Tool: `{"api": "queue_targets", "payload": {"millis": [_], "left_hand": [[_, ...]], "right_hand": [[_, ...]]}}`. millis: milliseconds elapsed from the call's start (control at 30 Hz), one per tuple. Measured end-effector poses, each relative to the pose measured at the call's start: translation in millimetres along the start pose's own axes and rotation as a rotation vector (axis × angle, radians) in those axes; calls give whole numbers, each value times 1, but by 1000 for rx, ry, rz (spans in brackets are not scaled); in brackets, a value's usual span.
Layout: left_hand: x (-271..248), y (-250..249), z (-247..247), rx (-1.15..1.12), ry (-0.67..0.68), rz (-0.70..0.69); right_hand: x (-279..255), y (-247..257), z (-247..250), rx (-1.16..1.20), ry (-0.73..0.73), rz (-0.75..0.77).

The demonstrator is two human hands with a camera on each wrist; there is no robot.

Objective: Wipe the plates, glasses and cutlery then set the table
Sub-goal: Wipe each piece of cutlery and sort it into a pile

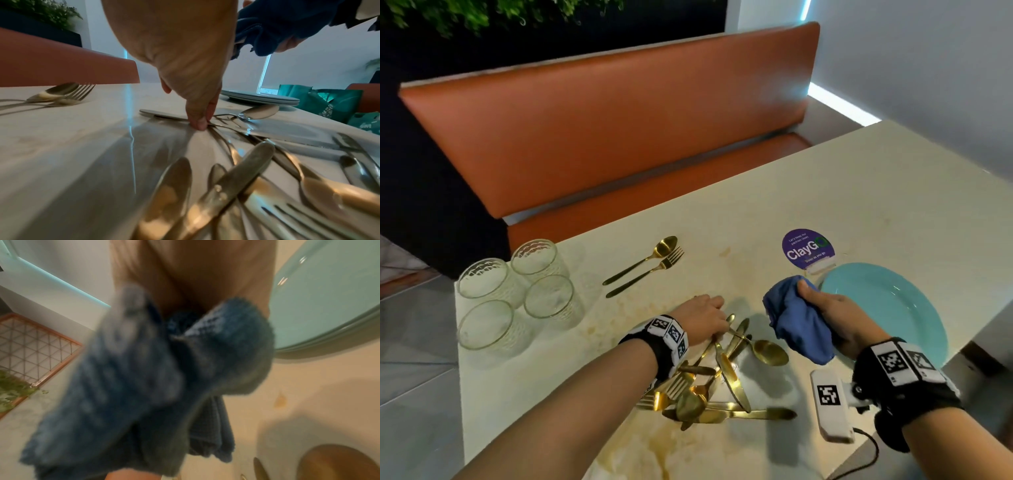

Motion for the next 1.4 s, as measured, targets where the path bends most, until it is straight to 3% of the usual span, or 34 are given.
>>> {"api": "queue_targets", "payload": {"millis": [333,467,567,700,833,967,1067,1133,1167,1233,1300,1400], "left_hand": [[-21,12,-11,6,167,111],[-39,26,-2,-152,186,266],[-54,25,16,-254,223,314],[-64,16,51,-394,138,309],[-87,23,66,-479,82,307],[-112,35,62,-615,19,383],[-131,52,60,-679,-46,459],[-144,67,62,-731,-121,537],[-152,77,65,-774,-193,599],[-164,91,68,-915,-384,732],[-164,90,66,-1082,-512,824],[-137,66,56,-1228,-535,873]], "right_hand": [[-17,-17,6,-103,-22,43],[-23,-2,-9,-355,-14,154],[-36,18,-47,-653,98,323],[-54,15,-115,-1134,288,515],[-66,11,-147,-1277,367,580],[-68,18,-137,-1347,394,570],[-54,26,-107,-1307,360,514],[-41,35,-81,-1207,238,485],[-34,40,-67,-1076,147,464],[-24,39,-46,-600,27,363],[-18,22,-53,-150,57,208],[-19,4,-98,207,158,34]]}}
Point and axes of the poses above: each hand's wrist, its own x-axis towards the middle knuckle, its own z-axis out of the back of the hand, y = z × x, the point moved 10 cm from there along x, towards the middle knuckle, and after that the axes turned 6 degrees about -y, right-handed, at the moved point
